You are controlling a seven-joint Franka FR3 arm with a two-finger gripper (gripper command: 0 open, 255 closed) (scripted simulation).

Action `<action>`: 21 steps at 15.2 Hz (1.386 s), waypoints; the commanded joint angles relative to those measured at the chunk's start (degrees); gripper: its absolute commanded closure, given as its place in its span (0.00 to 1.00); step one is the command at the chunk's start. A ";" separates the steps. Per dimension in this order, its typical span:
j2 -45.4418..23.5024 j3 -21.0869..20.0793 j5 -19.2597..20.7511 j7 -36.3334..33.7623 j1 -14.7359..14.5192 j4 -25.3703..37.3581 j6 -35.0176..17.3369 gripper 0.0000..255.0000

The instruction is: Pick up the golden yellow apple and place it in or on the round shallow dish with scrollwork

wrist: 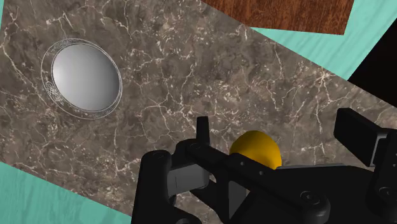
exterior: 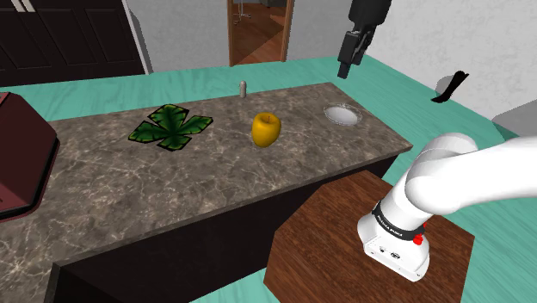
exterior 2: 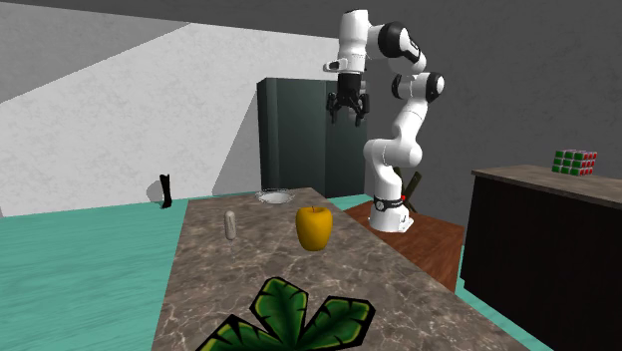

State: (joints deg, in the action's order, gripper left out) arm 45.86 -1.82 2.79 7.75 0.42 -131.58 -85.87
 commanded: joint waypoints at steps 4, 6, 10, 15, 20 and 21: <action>-10.05 0.18 -1.53 -0.95 0.22 4.98 0.05 0.00; -16.64 0.34 -2.57 -1.50 0.31 8.59 0.46 0.00; -29.59 0.75 -4.75 -2.43 0.40 16.45 2.13 0.00; -45.53 1.24 -7.72 -3.42 0.56 27.57 5.74 0.00; -61.54 1.40 -10.95 -4.61 1.00 40.38 10.95 0.00; -64.80 1.38 -11.62 -4.91 1.12 43.21 12.19 0.00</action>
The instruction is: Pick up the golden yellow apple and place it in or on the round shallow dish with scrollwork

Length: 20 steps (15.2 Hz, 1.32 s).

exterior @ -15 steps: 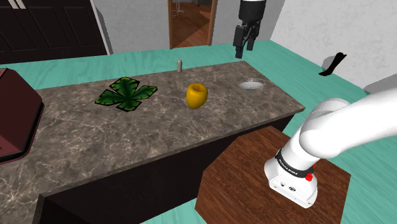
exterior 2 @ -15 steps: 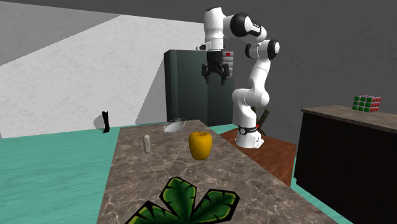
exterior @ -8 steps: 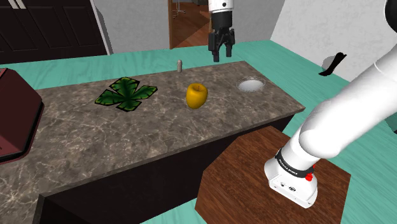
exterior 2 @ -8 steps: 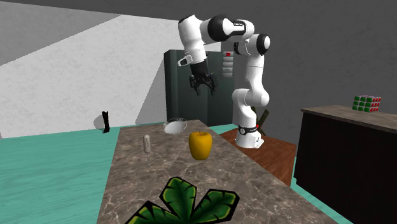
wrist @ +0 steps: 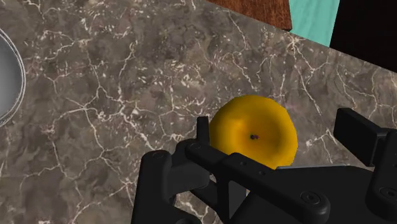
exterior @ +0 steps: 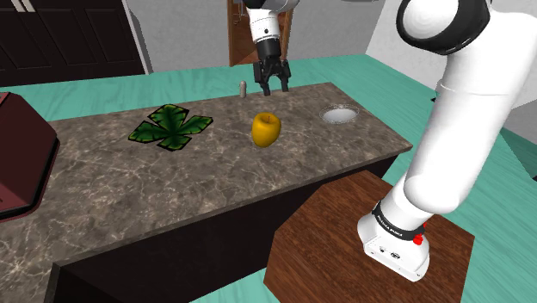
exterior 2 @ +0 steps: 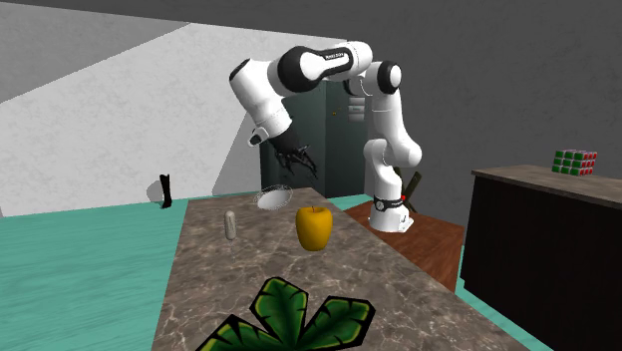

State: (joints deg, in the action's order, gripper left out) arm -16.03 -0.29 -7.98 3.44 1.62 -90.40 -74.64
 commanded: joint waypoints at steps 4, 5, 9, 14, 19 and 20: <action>-13.22 -0.36 -2.96 -1.82 0.39 11.51 5.26 0.00; -12.60 -0.38 -2.95 -1.73 0.31 9.94 4.32 0.00; -10.40 -0.44 -3.00 -1.40 -0.04 4.14 0.70 0.00; -9.17 -0.49 -3.05 -1.22 -0.25 0.70 -1.52 0.00; -9.18 -0.49 -3.05 -1.22 -0.25 0.71 -1.51 0.00; -9.18 -0.49 -3.05 -1.22 -0.25 0.71 -1.51 1.00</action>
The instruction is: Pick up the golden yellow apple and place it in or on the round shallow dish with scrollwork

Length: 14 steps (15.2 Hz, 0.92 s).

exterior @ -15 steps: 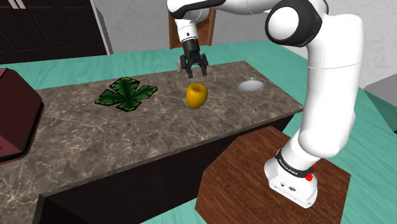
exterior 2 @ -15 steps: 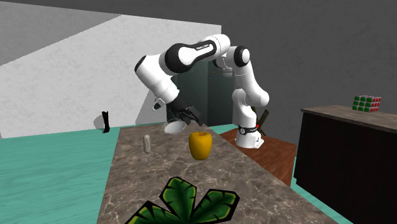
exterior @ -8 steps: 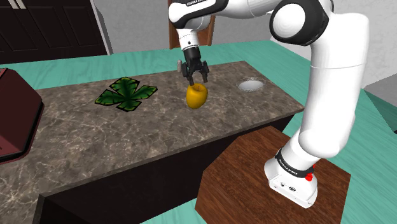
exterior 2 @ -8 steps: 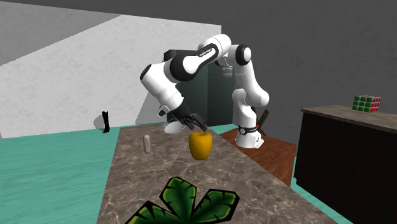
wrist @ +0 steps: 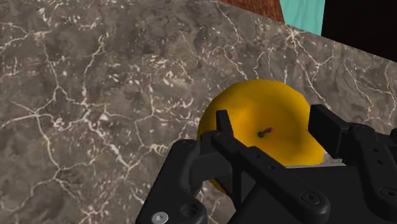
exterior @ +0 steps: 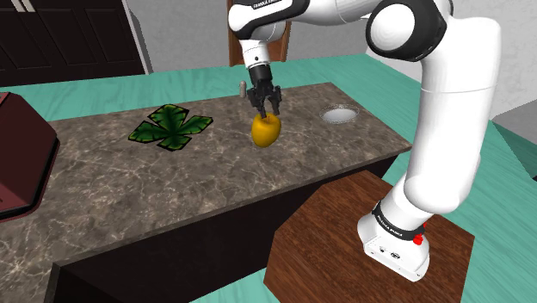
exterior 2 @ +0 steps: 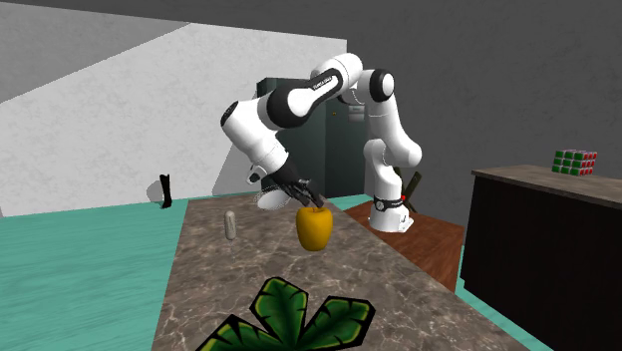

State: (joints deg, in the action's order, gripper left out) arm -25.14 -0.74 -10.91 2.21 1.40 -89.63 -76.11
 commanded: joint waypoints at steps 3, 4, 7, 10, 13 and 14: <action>0.17 -0.09 -0.17 -0.09 -0.10 -0.30 -0.06 1.00; 0.07 -0.12 -0.21 -0.18 -0.15 -0.17 -0.04 1.00; 0.07 -0.11 -0.19 -0.14 -0.13 -0.19 -0.05 1.00; 0.17 -0.05 -0.15 -0.10 -0.01 0.36 0.60 1.00; 0.78 -0.07 -0.23 -0.46 0.05 1.76 2.58 1.00; 0.96 -0.08 -0.26 -0.59 0.07 2.26 3.25 1.00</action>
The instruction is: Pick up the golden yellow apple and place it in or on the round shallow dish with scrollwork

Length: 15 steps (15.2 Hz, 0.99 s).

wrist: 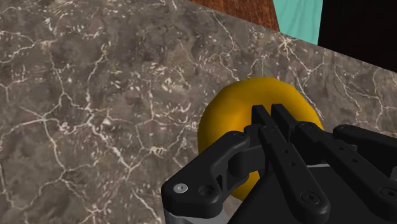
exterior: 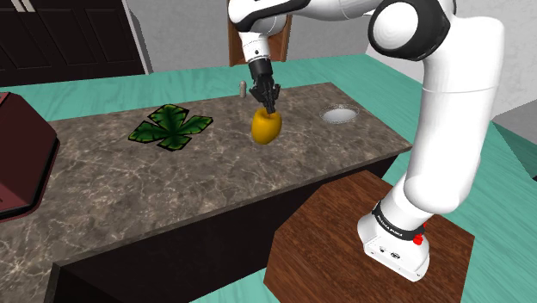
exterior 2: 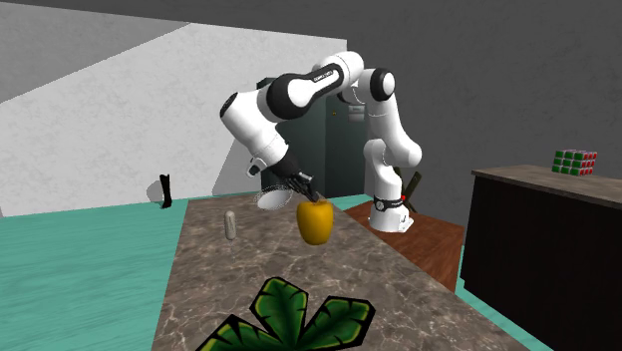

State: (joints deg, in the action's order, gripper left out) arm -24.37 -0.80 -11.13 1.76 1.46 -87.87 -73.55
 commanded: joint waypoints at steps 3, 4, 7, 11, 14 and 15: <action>0.66 -0.03 -0.13 -0.52 0.08 2.10 2.73 1.00; 0.79 -0.04 -0.17 -0.65 0.11 2.67 3.42 1.00; 1.11 -0.07 -0.30 -1.05 0.18 4.48 5.53 1.00; 1.36 -0.10 -0.50 -1.62 0.28 7.17 8.41 1.00; 1.40 -0.14 -0.68 -2.09 0.36 9.41 10.65 1.00; 1.37 -0.15 -0.74 -2.25 0.39 10.20 11.41 1.00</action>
State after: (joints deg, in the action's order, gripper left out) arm -23.00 -0.92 -11.78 -0.28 1.85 -78.43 -62.90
